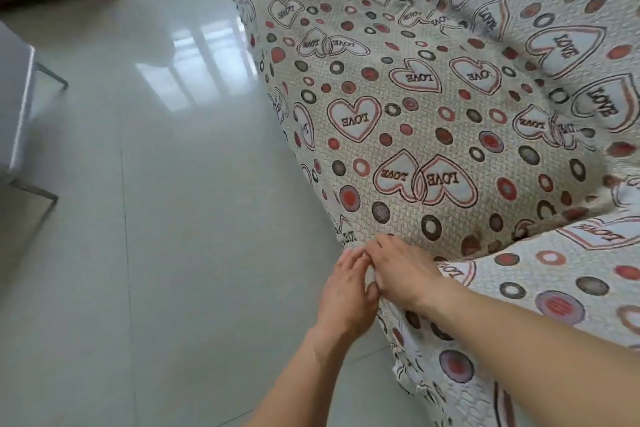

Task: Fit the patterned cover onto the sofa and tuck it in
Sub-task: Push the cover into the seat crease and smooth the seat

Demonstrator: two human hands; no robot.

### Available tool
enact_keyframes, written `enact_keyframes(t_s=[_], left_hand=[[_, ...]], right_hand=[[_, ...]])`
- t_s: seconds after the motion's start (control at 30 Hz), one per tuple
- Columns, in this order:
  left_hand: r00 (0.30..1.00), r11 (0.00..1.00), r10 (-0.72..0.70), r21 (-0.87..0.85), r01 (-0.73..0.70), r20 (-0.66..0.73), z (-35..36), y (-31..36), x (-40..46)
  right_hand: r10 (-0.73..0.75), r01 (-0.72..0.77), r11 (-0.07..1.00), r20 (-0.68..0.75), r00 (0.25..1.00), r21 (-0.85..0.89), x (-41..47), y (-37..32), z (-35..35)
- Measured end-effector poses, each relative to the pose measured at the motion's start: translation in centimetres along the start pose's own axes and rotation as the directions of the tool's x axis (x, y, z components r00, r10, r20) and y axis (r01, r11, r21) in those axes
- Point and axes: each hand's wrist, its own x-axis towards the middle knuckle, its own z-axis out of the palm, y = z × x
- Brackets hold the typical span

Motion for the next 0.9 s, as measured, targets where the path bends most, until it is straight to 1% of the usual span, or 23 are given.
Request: enact_keyframes(t_s=[0.07,0.13,0.2,0.27,0.3,0.4,0.47,0.63,0.73,0.83,0.9], left_hand=[[0.994,0.989,-0.109,-0.098,0.109,0.005,-1.1,-1.3,0.1],[0.973,0.956,-0.232,-0.184,0.229,0.005,-2.2,-2.8,0.4],[0.945,0.912,-0.327,-0.259,0.317,0.006,-3.3,-4.1,0.7],[0.928,0.880,-0.372,-0.305,0.364,0.031,-4.1,-5.6,1.1],[0.922,0.867,-0.385,-0.322,0.380,0.050,-4.4,-6.3,1.5],[0.899,0.818,-0.431,-0.389,0.424,0.074,-4.8,-8.3,3.3],[0.877,0.763,-0.473,-0.457,0.457,0.089,-4.7,-9.1,5.0],[0.823,0.576,-0.545,-0.644,0.504,0.157,-3.2,-10.2,10.5],[0.800,0.524,-0.578,-0.677,0.516,0.163,-2.1,-10.2,13.9],[0.753,0.462,-0.637,-0.701,0.543,0.163,-0.9,-9.9,17.2],[0.715,0.386,-0.673,-0.736,0.556,0.187,-0.4,-9.3,18.9]], right_hand=[[-0.013,0.012,0.998,-0.015,1.000,-0.061,1.1,-1.5,0.4],[-0.013,0.010,0.989,-0.016,1.000,-0.148,2.3,-2.2,0.5],[-0.078,0.072,0.954,-0.009,0.997,-0.290,3.5,-2.4,0.3],[-0.180,0.171,0.879,0.022,0.983,-0.445,5.2,-2.3,-0.3],[-0.206,0.194,0.849,0.031,0.978,-0.491,6.1,-2.1,-0.5],[-0.211,0.190,0.786,0.033,0.977,-0.589,9.7,-1.5,-1.1],[-0.183,0.195,0.735,0.087,0.979,-0.650,12.2,-1.3,-1.2],[-0.108,0.207,0.641,0.180,0.978,-0.739,17.7,1.4,-1.3],[-0.078,0.237,0.616,0.242,0.967,-0.751,19.5,3.4,-1.5],[-0.116,0.266,0.641,0.251,0.961,-0.720,20.2,3.9,-1.3],[-0.143,0.274,0.671,0.242,0.960,-0.689,20.6,3.9,-0.8]])
